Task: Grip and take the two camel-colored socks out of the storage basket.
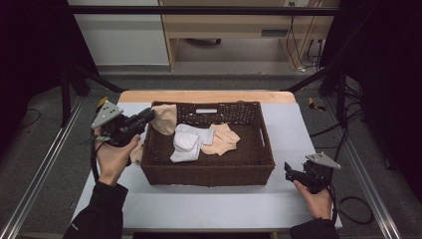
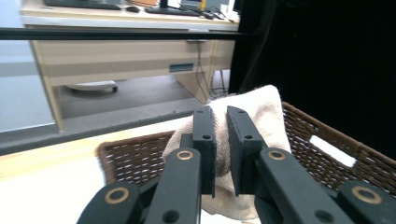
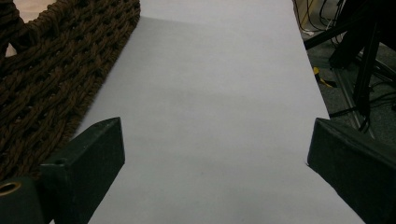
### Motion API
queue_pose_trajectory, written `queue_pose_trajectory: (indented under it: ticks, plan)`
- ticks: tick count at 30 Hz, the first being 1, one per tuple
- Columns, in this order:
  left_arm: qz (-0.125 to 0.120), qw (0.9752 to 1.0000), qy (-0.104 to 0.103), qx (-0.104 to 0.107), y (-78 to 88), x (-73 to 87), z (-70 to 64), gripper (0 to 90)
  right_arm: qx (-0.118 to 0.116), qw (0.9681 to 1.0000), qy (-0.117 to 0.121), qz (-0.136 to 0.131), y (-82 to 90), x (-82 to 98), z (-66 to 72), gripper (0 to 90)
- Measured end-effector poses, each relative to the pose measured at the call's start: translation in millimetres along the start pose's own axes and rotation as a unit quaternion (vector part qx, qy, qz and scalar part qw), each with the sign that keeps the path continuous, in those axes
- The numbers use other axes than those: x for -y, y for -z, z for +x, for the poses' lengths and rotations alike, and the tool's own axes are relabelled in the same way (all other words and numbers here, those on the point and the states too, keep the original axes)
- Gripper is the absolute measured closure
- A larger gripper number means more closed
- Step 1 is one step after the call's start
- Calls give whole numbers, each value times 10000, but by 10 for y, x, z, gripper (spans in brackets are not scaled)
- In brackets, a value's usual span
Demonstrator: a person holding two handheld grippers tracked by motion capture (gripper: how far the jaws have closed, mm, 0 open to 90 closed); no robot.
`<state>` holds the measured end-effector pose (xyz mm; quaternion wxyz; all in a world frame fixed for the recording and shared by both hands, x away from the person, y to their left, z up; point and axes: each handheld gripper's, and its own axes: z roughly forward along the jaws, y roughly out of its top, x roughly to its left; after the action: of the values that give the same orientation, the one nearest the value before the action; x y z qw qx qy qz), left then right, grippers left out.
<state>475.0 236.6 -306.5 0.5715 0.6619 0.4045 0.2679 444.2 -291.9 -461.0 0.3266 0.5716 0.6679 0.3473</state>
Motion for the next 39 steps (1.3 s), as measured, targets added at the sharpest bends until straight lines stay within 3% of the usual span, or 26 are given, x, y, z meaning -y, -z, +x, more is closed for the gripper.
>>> queue_pose_trajectory:
  ticks: [3, 11, 15, 16, 23, 28, 32, 39]
  plan:
    - [-61, 9998, 127, -144, 135, 59, 161, 820, 3, 10000, 12, 4, -2, 2, -1, 44]
    - [-66, 9984, 295, -475, 335, 231, 429, 820, 13, 10000, 3, 5, -1, 3, -1, 43]
    - [-29, 9971, 445, -611, 413, 375, 554, 820, 13, 10000, 6, 15, -4, 5, -3, 43]
    - [76, 9965, 472, -690, 427, 426, 609, 820, 22, 10000, 43, 13, -6, 7, -4, 44]
    - [259, 9944, 563, -856, 476, 588, 709, 820, 15, 10000, 19, -1, -3, 3, -5, 44]
    - [330, 9934, 518, -969, 503, 636, 734, 820, -8, 10000, 19, 0, -3, 4, 2, 44]
    - [550, 9914, 423, -1107, 490, 742, 768, 820, -15, 10000, 18, 37, -8, 8, 2, 44]
    - [1207, 9838, 356, -1278, 362, 1055, 858, 820, -4, 10000, 5, 43, -9, 9, 0, 44]
